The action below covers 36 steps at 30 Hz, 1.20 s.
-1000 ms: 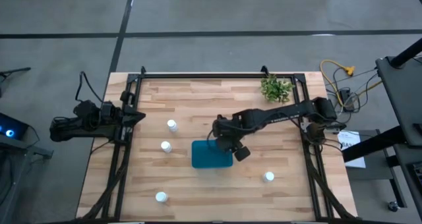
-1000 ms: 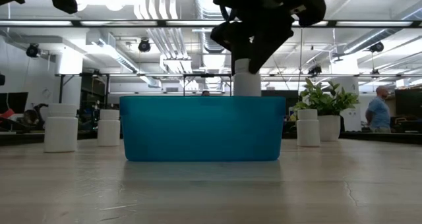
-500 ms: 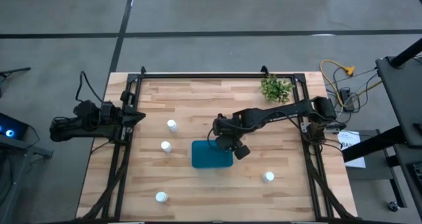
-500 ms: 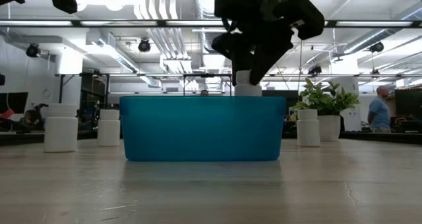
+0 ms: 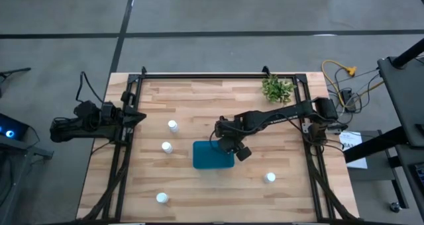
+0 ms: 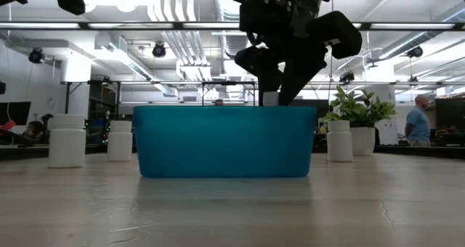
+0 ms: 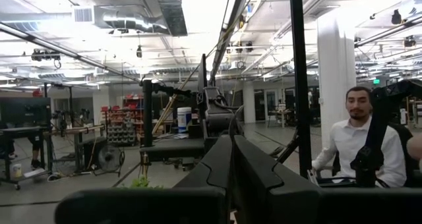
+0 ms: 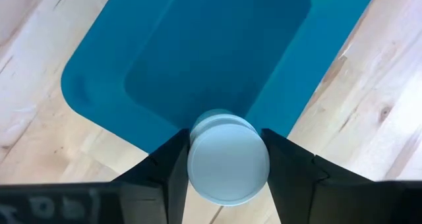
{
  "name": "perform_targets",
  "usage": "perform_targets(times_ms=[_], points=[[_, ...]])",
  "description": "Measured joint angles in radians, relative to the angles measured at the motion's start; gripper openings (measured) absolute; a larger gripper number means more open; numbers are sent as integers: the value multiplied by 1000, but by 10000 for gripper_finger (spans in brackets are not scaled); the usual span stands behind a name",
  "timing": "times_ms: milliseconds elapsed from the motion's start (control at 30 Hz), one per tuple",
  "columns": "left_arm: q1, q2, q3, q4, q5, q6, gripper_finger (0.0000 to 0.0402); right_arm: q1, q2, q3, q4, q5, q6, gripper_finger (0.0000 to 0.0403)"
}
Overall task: Pick and place pill bottles into a basket
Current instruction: Put the medicine bottle into the blue bin
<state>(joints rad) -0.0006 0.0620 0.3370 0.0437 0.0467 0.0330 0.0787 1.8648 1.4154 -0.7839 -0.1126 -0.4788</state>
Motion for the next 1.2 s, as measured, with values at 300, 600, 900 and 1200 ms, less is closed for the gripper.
perform_targets(times_ms=[300,600,900,1200], points=[[0,0,0,0,0,0,0,-7,0,-20,13,7,2,174],[0,0,0,0,0,0,0,-7,0,-17,13,7,3,176],[0,0,0,0,0,0,0,-7,0,-17,11,7,19,188],[0,0,0,0,0,0,0,-7,-3,-17,1,10,15,192]])
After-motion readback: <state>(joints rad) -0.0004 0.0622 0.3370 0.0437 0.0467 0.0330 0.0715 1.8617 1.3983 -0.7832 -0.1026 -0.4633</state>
